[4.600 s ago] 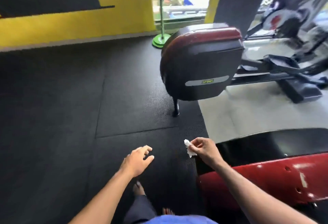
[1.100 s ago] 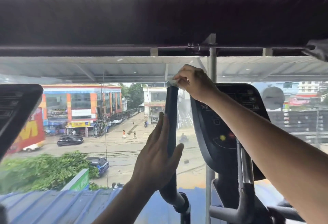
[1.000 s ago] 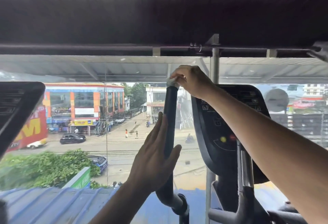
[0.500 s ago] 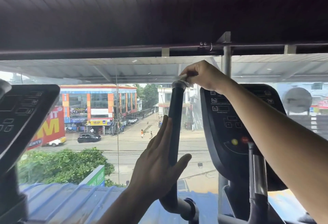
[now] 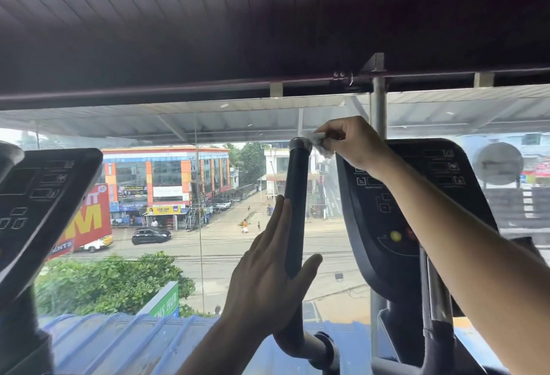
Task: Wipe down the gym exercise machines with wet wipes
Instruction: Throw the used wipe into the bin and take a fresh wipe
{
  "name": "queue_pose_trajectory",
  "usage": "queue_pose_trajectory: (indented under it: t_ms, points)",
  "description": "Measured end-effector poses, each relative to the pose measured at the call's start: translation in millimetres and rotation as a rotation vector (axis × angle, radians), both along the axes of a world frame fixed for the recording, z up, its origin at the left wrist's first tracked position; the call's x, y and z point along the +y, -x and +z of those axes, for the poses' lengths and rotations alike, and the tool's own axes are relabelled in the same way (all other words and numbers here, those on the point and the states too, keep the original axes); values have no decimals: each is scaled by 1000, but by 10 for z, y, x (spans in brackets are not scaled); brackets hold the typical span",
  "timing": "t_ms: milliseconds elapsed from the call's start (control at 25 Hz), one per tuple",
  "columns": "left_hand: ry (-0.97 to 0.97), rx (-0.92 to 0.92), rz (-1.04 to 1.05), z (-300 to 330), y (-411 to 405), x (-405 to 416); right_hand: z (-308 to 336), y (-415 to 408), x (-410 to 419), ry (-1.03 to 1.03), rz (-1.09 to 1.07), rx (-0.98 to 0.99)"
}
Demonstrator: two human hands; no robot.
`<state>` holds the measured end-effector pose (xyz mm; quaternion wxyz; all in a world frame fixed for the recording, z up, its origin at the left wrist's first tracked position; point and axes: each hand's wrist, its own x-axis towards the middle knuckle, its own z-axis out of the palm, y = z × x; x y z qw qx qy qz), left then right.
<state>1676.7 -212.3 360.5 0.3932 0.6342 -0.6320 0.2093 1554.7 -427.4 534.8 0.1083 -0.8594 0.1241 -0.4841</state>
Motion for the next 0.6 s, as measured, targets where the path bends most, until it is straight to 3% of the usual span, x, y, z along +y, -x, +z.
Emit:
queue_pose_trajectory:
  t_ms: [160,480,600]
  points:
    - [-2,56,-51,-17,2,6,-147,-248,191,515,-35,98]
    - [9,129,-31,-219,105,94,-314,-124,323,740,-8,306]
    - [35,125,-59,-226,79,73,-185,-103,260,841,-97,376]
